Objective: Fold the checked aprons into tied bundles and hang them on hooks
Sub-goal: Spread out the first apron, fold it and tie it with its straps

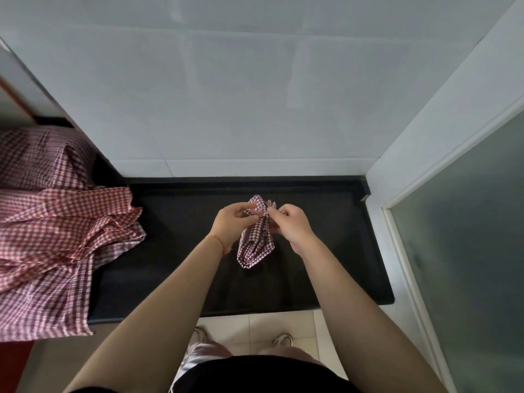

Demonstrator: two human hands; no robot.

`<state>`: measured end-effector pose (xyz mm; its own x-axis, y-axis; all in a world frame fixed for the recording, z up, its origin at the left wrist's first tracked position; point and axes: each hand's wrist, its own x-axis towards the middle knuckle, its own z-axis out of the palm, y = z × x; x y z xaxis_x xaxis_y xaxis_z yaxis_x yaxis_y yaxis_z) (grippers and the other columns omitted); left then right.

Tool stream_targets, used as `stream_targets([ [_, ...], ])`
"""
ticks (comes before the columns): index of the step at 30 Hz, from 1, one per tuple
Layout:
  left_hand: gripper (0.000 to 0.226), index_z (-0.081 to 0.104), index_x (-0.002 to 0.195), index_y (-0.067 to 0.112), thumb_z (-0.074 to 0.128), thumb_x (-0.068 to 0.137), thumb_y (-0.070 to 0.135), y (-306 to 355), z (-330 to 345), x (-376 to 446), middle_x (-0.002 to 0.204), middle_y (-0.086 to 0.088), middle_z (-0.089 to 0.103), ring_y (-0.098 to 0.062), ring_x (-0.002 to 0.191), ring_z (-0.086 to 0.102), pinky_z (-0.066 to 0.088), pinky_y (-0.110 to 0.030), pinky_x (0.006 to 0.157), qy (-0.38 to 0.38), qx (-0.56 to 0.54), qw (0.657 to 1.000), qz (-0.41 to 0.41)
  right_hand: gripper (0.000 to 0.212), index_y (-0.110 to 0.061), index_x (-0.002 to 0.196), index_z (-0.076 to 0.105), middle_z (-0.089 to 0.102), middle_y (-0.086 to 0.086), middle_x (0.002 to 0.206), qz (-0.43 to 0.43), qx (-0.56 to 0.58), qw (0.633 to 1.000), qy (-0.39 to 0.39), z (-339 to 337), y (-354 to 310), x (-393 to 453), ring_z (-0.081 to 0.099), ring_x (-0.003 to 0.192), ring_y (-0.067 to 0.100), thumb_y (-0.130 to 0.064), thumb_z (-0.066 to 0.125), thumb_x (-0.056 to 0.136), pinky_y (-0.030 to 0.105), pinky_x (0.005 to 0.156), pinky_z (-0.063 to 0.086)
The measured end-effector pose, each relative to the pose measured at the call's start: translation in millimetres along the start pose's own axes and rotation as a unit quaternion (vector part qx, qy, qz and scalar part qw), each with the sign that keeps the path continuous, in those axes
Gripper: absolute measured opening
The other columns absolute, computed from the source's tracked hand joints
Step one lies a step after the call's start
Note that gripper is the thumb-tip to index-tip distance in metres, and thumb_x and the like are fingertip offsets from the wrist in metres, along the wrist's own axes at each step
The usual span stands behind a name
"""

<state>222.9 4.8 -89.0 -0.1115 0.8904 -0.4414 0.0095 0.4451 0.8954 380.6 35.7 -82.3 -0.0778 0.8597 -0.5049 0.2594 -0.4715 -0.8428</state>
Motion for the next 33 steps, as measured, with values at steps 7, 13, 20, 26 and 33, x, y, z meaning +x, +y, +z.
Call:
stream_targets([
  [7, 0.023, 0.073, 0.114, 0.02, 0.069, 0.092, 0.017, -13.5, 4.8, 0.4, 0.106, 0.003, 0.073, -0.009, 0.096, 0.066, 0.055, -0.029, 0.092, 0.049, 0.232, 0.971, 0.04, 0.026, -0.016, 0.074, 0.049, 0.064, 0.014, 0.087, -0.001, -0.053, 0.998, 0.039, 7.3, 21.3, -1.4, 0.07, 0.09, 0.028, -0.021, 0.064, 0.095, 0.052, 0.086, 0.058],
  [13, 0.016, 0.073, 0.105, 0.02, 0.07, 0.091, 0.015, -20.3, 11.4, 3.1, 0.103, 0.007, 0.07, -0.007, 0.096, 0.064, 0.052, -0.023, 0.087, 0.04, 0.257, 0.964, 0.054, 0.024, -0.016, 0.077, 0.049, 0.063, 0.012, 0.09, -0.013, -0.095, 0.993, 0.074, 3.5, 25.8, 0.3, 0.067, 0.091, 0.027, -0.022, 0.059, 0.099, 0.044, 0.086, 0.059],
  [20, 0.005, 0.059, 0.093, 0.012, 0.061, 0.097, 0.015, -27.4, 15.1, 4.5, 0.095, -0.003, 0.064, -0.014, 0.084, 0.062, 0.05, -0.022, 0.068, 0.108, 0.171, 0.979, -0.007, 0.021, -0.015, 0.082, 0.047, 0.065, 0.014, 0.097, 0.001, -0.065, 0.991, 0.119, 9.9, 32.8, 3.6, 0.07, 0.086, 0.023, -0.019, 0.054, 0.101, 0.044, 0.08, 0.061],
  [26, 0.004, 0.057, 0.098, 0.01, 0.06, 0.097, 0.012, -36.0, 13.9, 7.5, 0.108, -0.011, 0.066, -0.019, 0.098, 0.068, 0.06, -0.039, 0.087, 0.122, -0.034, 0.987, -0.099, 0.017, -0.01, 0.087, 0.044, 0.07, 0.021, 0.099, 0.089, 0.186, 0.971, 0.123, 15.4, 39.5, -0.4, 0.075, 0.082, 0.023, -0.008, 0.051, 0.102, 0.042, 0.077, 0.063],
  [33, 0.015, 0.069, 0.097, 0.018, 0.071, 0.09, 0.031, -25.3, 7.0, 5.9, 0.097, 0.004, 0.068, -0.011, 0.093, 0.064, 0.056, -0.031, 0.083, 0.054, 0.135, 0.988, -0.042, 0.009, -0.008, 0.093, 0.049, 0.069, 0.018, 0.101, 0.067, 0.171, 0.98, 0.074, 10.3, 34.5, -2.6, 0.075, 0.085, 0.021, -0.009, 0.053, 0.101, 0.034, 0.073, 0.063],
])
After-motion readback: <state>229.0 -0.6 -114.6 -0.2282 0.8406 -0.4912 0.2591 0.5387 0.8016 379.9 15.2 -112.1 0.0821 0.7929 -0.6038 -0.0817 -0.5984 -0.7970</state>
